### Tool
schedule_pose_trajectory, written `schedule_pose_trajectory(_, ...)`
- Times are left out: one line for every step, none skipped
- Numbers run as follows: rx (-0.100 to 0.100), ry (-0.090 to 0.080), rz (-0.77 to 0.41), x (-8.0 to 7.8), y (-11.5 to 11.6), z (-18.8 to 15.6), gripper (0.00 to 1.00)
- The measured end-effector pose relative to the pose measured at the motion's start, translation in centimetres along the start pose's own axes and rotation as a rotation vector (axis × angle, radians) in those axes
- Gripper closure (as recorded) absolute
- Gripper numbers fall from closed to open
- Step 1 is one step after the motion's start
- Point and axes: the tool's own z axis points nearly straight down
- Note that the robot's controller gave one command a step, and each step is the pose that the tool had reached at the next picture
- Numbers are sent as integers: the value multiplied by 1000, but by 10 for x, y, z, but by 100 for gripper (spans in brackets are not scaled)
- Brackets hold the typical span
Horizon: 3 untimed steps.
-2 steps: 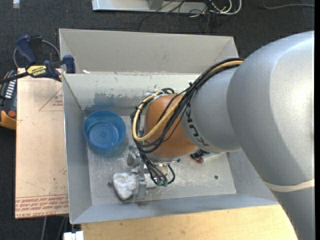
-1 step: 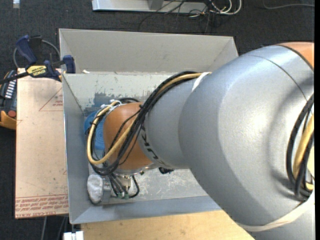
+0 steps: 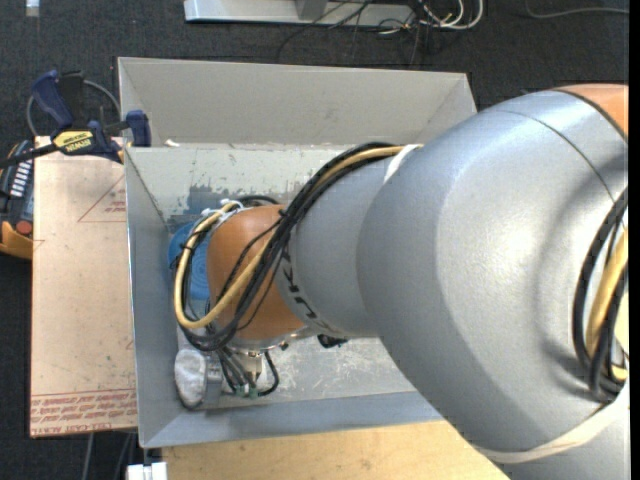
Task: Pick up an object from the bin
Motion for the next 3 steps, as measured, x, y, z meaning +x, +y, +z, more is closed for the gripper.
schedule_pose_trajectory(1,4,0,1,-1,-18,100)
schedule_pose_trajectory(-2,1,-1,1,1,-39,100)
schedule_pose_trajectory(-1,4,-3,2,0,-68,100)
